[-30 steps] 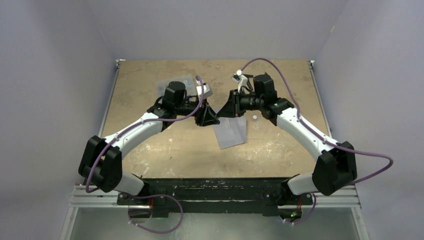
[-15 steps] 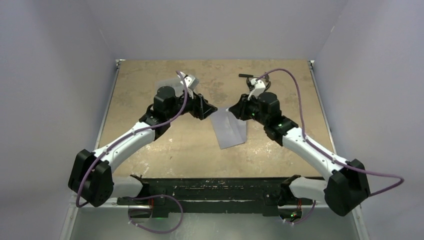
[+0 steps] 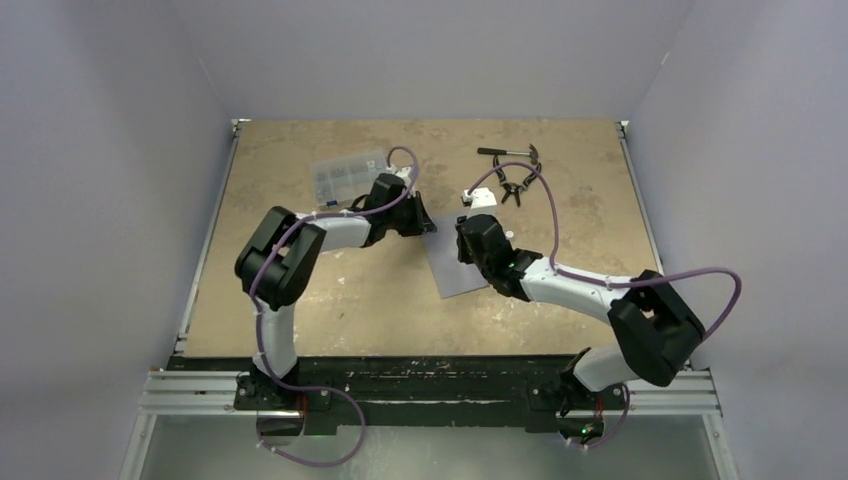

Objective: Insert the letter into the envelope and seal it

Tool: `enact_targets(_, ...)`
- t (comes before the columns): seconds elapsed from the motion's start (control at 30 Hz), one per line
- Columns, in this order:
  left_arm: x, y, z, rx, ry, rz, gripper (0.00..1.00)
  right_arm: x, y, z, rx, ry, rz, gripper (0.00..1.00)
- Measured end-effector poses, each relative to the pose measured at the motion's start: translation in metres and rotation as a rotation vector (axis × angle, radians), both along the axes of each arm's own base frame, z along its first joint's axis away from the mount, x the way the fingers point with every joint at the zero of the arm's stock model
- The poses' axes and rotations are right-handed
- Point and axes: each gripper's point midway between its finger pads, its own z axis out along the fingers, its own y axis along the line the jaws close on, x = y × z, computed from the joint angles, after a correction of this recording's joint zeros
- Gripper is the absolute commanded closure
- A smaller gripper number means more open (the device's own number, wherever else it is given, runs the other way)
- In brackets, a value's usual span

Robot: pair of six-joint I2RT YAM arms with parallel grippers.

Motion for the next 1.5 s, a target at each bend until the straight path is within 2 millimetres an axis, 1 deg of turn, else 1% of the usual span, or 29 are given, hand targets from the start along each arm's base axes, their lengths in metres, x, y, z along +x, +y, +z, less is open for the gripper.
enact_targets(0.1, 0.017, -0.009, -0.011, 0.003, 0.036, 0.028, 1.0, 0.003, 0.0, -0.011, -0.026, 0.003, -0.009, 1.0)
enact_targets(0.17, 0.029, -0.016, -0.008, -0.012, 0.035, 0.042, 1.0, 0.004, 0.0, -0.02, -0.043, 0.012, -0.009, 1.0)
enact_targets(0.23, 0.037, -0.02, -0.005, -0.026, 0.033, 0.055, 1.0, 0.004, 0.0, -0.029, -0.06, 0.026, -0.007, 1.0)
enact_targets(0.37, 0.042, -0.02, -0.007, -0.021, 0.043, 0.081, 1.0, 0.003, 0.001, -0.044, -0.083, 0.054, -0.001, 1.0)
enact_targets(0.5, 0.038, -0.018, -0.029, 0.021, 0.089, 0.096, 1.0, 0.003, 0.002, -0.054, -0.096, 0.07, 0.003, 1.0)
enact_targets(0.8, 0.044, -0.028, -0.029, 0.042, 0.078, 0.114, 1.0, 0.015, 0.01, -0.054, -0.091, 0.051, -0.004, 1.0)
enact_targets(1.17, 0.044, -0.028, -0.031, 0.068, 0.059, 0.12, 1.0, 0.043, 0.02, -0.054, -0.092, 0.023, -0.099, 1.0)
enact_targets(1.3, 0.045, -0.027, -0.032, 0.077, 0.053, 0.127, 1.0, 0.041, 0.02, -0.053, -0.097, 0.046, -0.104, 1.0)
enact_targets(1.5, 0.047, -0.025, -0.032, 0.085, 0.047, 0.141, 1.0, 0.032, 0.024, -0.055, -0.103, 0.109, -0.099, 1.0)
